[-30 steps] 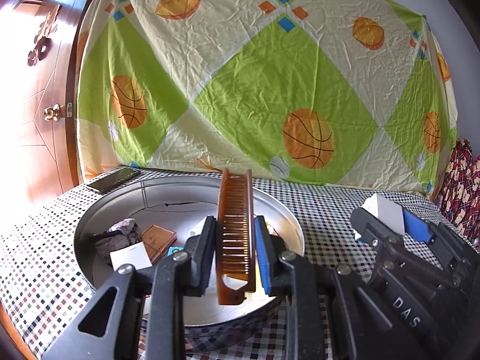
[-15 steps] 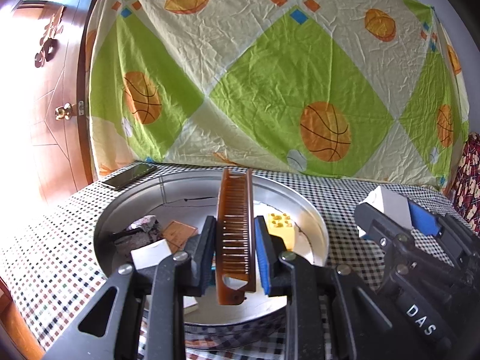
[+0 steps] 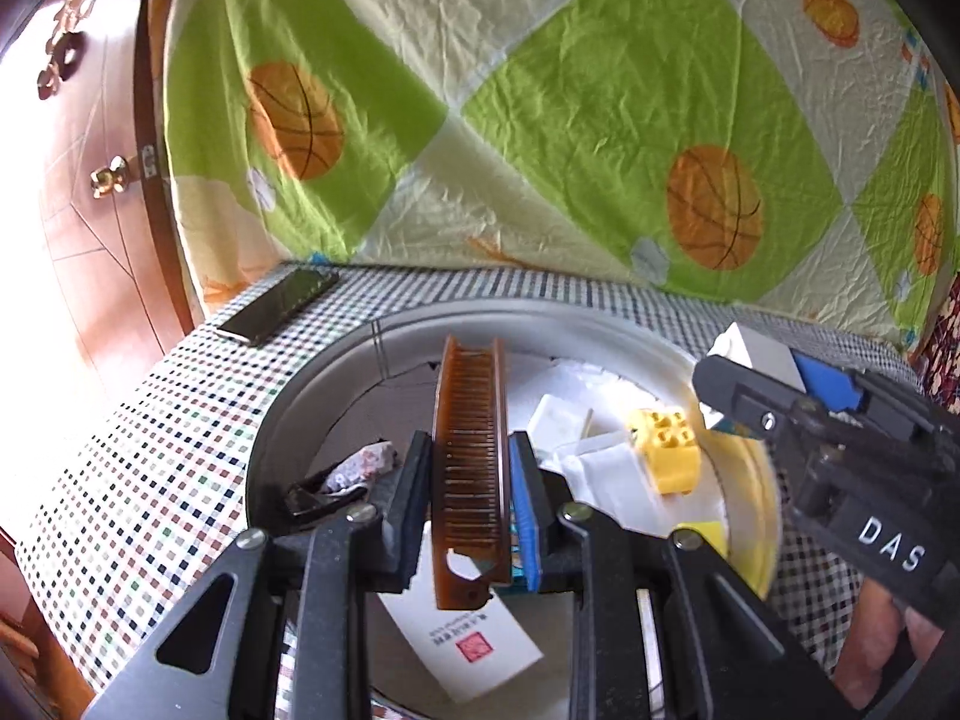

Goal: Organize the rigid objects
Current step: 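Lower the comb and sunflower brick into the tin and open both tools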

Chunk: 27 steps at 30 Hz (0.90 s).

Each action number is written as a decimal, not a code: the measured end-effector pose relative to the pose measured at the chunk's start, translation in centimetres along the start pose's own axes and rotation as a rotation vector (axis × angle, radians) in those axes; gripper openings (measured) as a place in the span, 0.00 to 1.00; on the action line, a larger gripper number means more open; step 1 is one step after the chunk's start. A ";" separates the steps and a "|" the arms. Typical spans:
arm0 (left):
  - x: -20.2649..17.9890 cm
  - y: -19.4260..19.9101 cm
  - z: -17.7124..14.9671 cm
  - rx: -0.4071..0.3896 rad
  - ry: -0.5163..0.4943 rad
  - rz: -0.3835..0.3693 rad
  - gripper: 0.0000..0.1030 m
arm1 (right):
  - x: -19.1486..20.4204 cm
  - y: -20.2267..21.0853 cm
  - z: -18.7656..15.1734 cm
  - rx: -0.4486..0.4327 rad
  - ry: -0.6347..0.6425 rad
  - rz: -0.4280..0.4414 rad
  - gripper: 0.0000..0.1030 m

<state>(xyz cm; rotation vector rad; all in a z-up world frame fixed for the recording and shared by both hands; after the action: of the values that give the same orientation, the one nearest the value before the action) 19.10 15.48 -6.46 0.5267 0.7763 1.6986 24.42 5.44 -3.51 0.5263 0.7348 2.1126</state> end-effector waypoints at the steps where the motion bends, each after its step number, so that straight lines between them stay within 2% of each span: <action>1: 0.2 -0.6 0.0 0.024 -0.004 -0.003 0.23 | 0.1 -0.7 0.0 0.026 0.001 0.007 0.52; 7: 0.2 -2.4 -0.4 0.098 -0.035 -0.002 0.23 | 0.9 -3.8 -0.7 0.135 0.016 0.047 0.52; 9: 0.2 -2.5 -0.4 0.101 -0.044 -0.001 0.26 | 0.9 -4.0 -0.9 0.128 0.021 0.026 0.57; 11: 0.1 -2.3 -0.4 0.094 -0.050 0.009 0.26 | 1.2 -3.8 -1.0 0.122 0.017 0.050 0.64; 15: 0.2 -2.1 -0.2 0.091 -0.048 0.006 0.28 | 1.1 -2.7 -1.1 0.089 0.017 0.038 0.66; 17: 0.3 -1.8 -0.2 0.081 -0.040 0.017 0.44 | 0.9 -1.9 -1.2 0.066 0.015 0.027 0.68; 18: 0.4 -1.5 -0.2 0.069 -0.037 0.028 0.62 | 0.8 -1.4 -1.3 0.053 0.013 0.021 0.69; 19: 0.6 -1.1 -0.2 0.053 -0.035 0.040 0.76 | 0.7 -1.0 -1.3 0.041 0.008 0.020 0.73; 20: 0.6 -0.6 -0.3 0.034 -0.032 0.049 0.80 | 0.7 -0.6 -1.3 0.030 0.006 0.019 0.78; 24: 0.9 1.4 -0.4 -0.022 -0.038 0.083 0.94 | 0.3 1.3 -1.3 -0.022 0.008 -0.029 0.81; 27: 1.6 3.2 -0.6 -0.070 -0.024 0.112 0.97 | 0.2 3.1 -1.1 -0.070 -0.012 -0.017 0.85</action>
<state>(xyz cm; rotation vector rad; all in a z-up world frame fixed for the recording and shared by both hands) 16.11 16.44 -4.56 0.5504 0.6783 1.8130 21.94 3.70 -2.30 0.4930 0.6541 2.1091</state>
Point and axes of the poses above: each gripper's, at about its wrist camera, not at the fingertips, and y roughly against the way its jaws point, x to its left, z to its top, the point moved 8 cm from there along -y, roughly the way its jaws point, and after that the axes turned 10 degrees about x, right-handed, at the moved point
